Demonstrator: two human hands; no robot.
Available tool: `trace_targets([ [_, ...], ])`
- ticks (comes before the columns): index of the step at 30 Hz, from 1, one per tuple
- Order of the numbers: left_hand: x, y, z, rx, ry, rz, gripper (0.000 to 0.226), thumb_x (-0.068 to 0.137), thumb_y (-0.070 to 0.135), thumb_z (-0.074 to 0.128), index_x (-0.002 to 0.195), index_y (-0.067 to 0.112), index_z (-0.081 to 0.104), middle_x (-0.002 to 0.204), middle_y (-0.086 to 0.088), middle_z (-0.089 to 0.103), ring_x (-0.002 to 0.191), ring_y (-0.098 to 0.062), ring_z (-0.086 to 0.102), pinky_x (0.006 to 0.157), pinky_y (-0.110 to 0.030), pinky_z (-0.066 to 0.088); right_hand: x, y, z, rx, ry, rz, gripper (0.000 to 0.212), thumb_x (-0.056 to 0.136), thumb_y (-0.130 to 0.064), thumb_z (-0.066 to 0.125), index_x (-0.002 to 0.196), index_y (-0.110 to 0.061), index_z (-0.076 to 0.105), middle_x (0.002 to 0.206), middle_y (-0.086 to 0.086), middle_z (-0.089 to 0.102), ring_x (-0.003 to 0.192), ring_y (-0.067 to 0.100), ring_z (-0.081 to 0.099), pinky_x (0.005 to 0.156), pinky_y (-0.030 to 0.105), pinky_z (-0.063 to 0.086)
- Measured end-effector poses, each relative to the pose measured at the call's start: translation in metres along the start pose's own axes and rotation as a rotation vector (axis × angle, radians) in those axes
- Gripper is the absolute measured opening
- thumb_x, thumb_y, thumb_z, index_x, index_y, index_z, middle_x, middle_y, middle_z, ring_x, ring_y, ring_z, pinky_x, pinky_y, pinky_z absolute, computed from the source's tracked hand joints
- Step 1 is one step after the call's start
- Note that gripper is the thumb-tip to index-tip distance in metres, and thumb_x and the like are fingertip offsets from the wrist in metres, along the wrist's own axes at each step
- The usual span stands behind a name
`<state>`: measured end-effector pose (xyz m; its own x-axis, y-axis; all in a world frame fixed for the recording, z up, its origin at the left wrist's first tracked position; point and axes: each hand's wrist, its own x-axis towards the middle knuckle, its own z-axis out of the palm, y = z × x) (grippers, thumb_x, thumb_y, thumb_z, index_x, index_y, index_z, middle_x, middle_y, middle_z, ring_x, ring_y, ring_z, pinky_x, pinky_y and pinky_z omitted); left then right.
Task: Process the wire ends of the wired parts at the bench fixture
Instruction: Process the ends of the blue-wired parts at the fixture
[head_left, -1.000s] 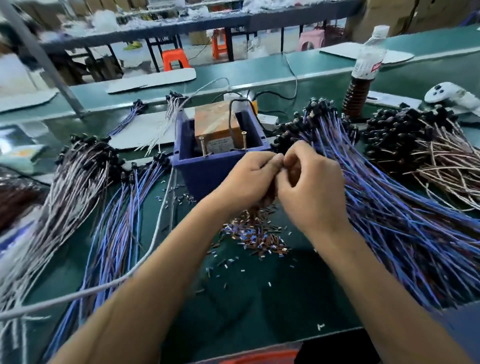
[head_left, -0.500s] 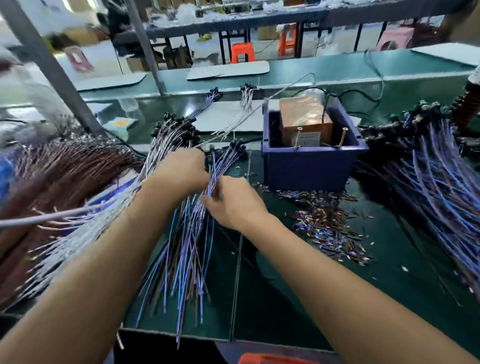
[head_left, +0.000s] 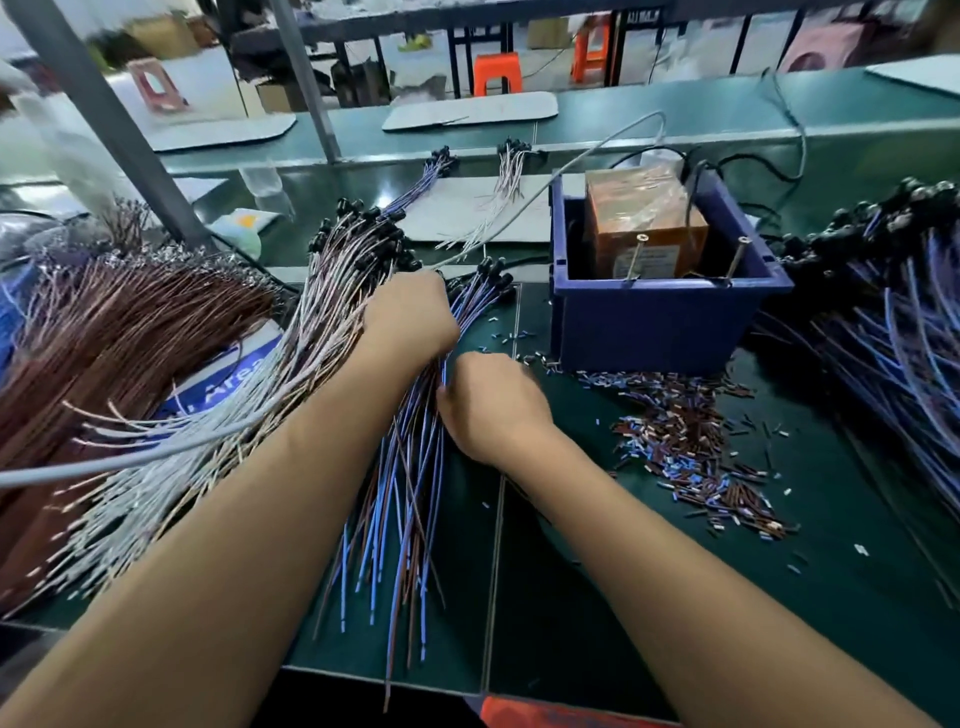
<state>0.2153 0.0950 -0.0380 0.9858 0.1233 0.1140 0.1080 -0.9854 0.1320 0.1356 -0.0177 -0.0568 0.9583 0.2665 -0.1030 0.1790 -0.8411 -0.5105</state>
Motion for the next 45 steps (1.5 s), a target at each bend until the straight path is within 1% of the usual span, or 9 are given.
trace_targets([
  [10, 0.0, 0.008, -0.015, -0.067, -0.113, -0.052, 0.002, 0.071, 0.005, 0.059, 0.07, 0.006, 0.06, 0.065, -0.009, 0.06, 0.061, -0.027, 0.057, 0.047, -0.025, 0.034, 0.001, -0.001, -0.001, 0.113, -0.017, 0.045, 0.049, 0.096, -0.055, 0.061, 0.069, -0.016, 0.049, 0.079, 0.009, 0.056, 0.082, 0.035, 0.054, 0.064, 0.034, 0.038],
  [16, -0.006, 0.003, -0.016, -0.218, -0.109, -0.128, 0.02, 0.073, 0.01, 0.057, 0.087, 0.002, 0.068, 0.081, -0.016, 0.071, 0.079, -0.035, 0.07, 0.071, -0.037, 0.061, -0.002, 0.003, 0.001, 0.156, 0.015, 0.042, 0.037, 0.097, -0.045, 0.063, 0.077, -0.015, 0.06, 0.079, 0.006, 0.061, 0.083, 0.035, 0.06, 0.064, 0.032, 0.042],
  [21, -0.015, 0.021, -0.03, -1.015, -0.232, -0.291, 0.009, 0.09, -0.001, 0.042, 0.094, 0.001, 0.05, 0.083, -0.02, 0.073, 0.053, -0.025, 0.059, 0.05, -0.024, 0.047, -0.003, 0.001, -0.002, 0.217, -0.009, 0.047, 0.047, 0.098, -0.066, 0.051, 0.097, -0.019, 0.056, 0.088, -0.001, 0.062, 0.082, 0.026, 0.059, 0.062, 0.037, 0.042],
  [25, -0.026, 0.037, -0.047, -1.477, -0.248, -0.315, 0.021, 0.091, -0.003, 0.035, 0.077, 0.008, 0.045, 0.066, -0.004, 0.054, 0.041, -0.007, 0.035, 0.038, -0.016, 0.024, -0.01, 0.005, -0.008, 0.352, -0.052, -0.072, 0.042, 0.108, -0.049, 0.043, 0.108, -0.017, 0.07, 0.076, -0.003, 0.061, 0.074, 0.022, 0.059, 0.068, 0.036, 0.046],
  [27, -0.028, 0.043, -0.06, -1.721, -0.142, -0.28, 0.026, 0.091, -0.002, 0.034, 0.072, 0.015, 0.039, 0.065, -0.002, 0.046, 0.04, -0.006, 0.025, 0.037, -0.019, 0.019, -0.018, 0.011, -0.014, 0.608, 0.007, -0.111, 0.04, 0.11, -0.036, 0.047, 0.094, -0.011, 0.074, 0.056, -0.003, 0.046, 0.054, 0.017, 0.044, 0.056, 0.031, 0.033],
  [32, -0.03, 0.045, -0.097, -2.002, 0.218, -0.146, 0.034, 0.104, 0.011, 0.043, 0.072, 0.02, 0.041, 0.054, 0.005, 0.04, 0.041, -0.008, 0.027, 0.037, -0.022, 0.023, -0.037, 0.043, -0.059, 0.893, 0.051, -0.284, 0.032, 0.111, -0.019, 0.049, 0.088, -0.012, 0.07, 0.08, 0.009, 0.072, 0.066, 0.016, 0.062, 0.064, 0.029, 0.049],
  [36, -0.038, 0.05, -0.108, -1.906, 0.509, 0.028, 0.028, 0.111, 0.021, 0.043, 0.085, 0.012, 0.05, 0.056, 0.004, 0.045, 0.044, -0.009, 0.033, 0.04, -0.025, 0.027, -0.047, 0.096, -0.092, 0.69, 0.157, -0.286, 0.024, 0.108, -0.015, 0.055, 0.095, -0.009, 0.074, 0.069, 0.002, 0.072, 0.054, 0.016, 0.055, 0.052, 0.023, 0.044],
  [40, -0.071, 0.09, -0.077, -1.321, 0.708, 0.402, 0.022, 0.108, 0.017, 0.046, 0.09, 0.01, 0.056, 0.067, 0.008, 0.049, 0.051, -0.009, 0.039, 0.046, -0.025, 0.031, -0.05, 0.136, -0.098, 0.223, 0.477, -0.281, 0.02, 0.102, -0.02, 0.066, 0.084, -0.016, 0.074, 0.066, -0.007, 0.071, 0.056, 0.005, 0.058, 0.064, 0.032, 0.05],
  [45, -0.109, 0.133, -0.006, -0.663, 0.481, 0.74, 0.024, 0.106, 0.023, 0.053, 0.109, 0.004, 0.067, 0.098, -0.003, 0.067, 0.084, -0.028, 0.064, 0.067, -0.041, 0.05, -0.056, 0.152, -0.085, 0.059, 0.71, -0.449, 0.014, 0.091, -0.008, 0.063, 0.079, -0.005, 0.067, 0.073, 0.009, 0.068, 0.063, 0.026, 0.06, 0.058, 0.035, 0.045],
])
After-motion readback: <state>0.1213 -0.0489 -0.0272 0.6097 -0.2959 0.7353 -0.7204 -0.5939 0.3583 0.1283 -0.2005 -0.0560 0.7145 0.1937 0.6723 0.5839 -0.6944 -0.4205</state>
